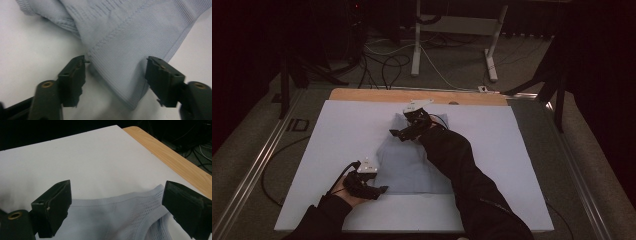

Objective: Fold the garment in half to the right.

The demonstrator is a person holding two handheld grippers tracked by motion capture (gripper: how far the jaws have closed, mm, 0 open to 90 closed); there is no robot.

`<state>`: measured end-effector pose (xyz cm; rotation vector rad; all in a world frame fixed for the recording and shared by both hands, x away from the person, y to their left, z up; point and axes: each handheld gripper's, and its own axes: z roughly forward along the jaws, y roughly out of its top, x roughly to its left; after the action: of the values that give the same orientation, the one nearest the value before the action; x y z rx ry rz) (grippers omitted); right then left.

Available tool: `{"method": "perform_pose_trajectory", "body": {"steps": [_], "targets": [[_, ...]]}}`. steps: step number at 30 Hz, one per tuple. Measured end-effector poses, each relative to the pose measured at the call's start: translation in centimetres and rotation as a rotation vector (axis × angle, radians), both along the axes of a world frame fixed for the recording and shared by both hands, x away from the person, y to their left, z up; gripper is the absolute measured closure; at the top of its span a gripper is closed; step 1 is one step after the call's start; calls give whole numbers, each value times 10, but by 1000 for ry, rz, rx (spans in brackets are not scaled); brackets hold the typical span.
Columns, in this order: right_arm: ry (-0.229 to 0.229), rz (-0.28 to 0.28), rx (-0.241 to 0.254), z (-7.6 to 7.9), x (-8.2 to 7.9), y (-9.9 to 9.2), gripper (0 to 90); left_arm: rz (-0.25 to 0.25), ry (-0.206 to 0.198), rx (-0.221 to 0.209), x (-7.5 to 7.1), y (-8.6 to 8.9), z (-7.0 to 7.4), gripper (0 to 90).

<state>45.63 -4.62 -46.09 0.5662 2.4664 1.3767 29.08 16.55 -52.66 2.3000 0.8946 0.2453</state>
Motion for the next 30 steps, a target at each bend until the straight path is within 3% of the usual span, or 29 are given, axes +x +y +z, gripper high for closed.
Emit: {"method": "perform_pose_trajectory", "body": {"steps": [7, 10, 15, 19, 30], "targets": [[3, 3, 0, 0, 2, 5, 90, -16, 11, 9, -5, -5, 2, 497], [6, 3, -1, 0, 3, 5, 90, -46, 2, 36, -8, -9, 3, 554], [17, -5, 3, -2, 7, 7, 91, -67, 17, 31, -8, -12, 5, 703], [22, -8, 1, -3, 11, 10, 91, -67, 3, 33, -9, -14, 8, 838], [20, -28, -21, 0, 33, 17, 114, -76, -16, -19, -10, -14, 16, 862]]}}
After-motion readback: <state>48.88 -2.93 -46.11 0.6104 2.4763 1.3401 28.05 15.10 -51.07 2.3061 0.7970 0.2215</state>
